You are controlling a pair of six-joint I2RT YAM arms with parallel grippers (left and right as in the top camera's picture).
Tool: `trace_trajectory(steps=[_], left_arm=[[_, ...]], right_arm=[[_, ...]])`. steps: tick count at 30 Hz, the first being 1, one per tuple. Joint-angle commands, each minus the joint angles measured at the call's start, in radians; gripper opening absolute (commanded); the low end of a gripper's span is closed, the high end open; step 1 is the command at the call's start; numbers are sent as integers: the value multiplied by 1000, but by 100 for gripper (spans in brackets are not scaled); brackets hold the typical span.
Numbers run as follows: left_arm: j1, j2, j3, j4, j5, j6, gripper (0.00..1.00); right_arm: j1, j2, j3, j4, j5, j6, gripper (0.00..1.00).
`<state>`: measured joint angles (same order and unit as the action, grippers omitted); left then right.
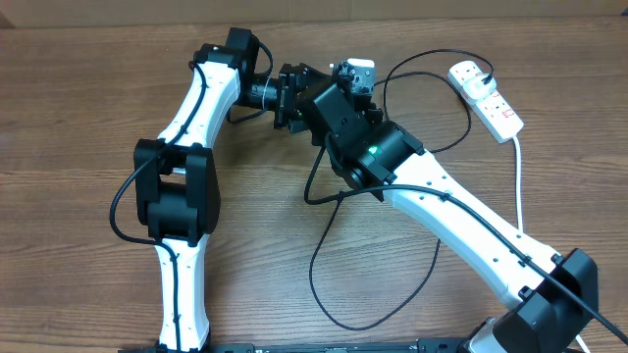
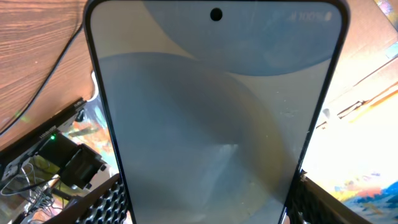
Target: Plug charger to phone and switch on socket
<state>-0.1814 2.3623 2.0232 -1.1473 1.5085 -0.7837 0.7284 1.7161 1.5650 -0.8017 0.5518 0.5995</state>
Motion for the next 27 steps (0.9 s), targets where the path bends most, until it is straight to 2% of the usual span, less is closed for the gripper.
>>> trace_trajectory(steps=[1, 10, 27], left_arm=[[4, 5, 28, 0, 27, -6, 65], [4, 5, 28, 0, 27, -6, 65], [4, 5, 28, 0, 26, 2, 65]], right_arm=[[5, -2, 20, 2, 11, -4, 38], [5, -2, 20, 0, -14, -1, 29], [5, 0, 18, 0, -14, 0, 21]])
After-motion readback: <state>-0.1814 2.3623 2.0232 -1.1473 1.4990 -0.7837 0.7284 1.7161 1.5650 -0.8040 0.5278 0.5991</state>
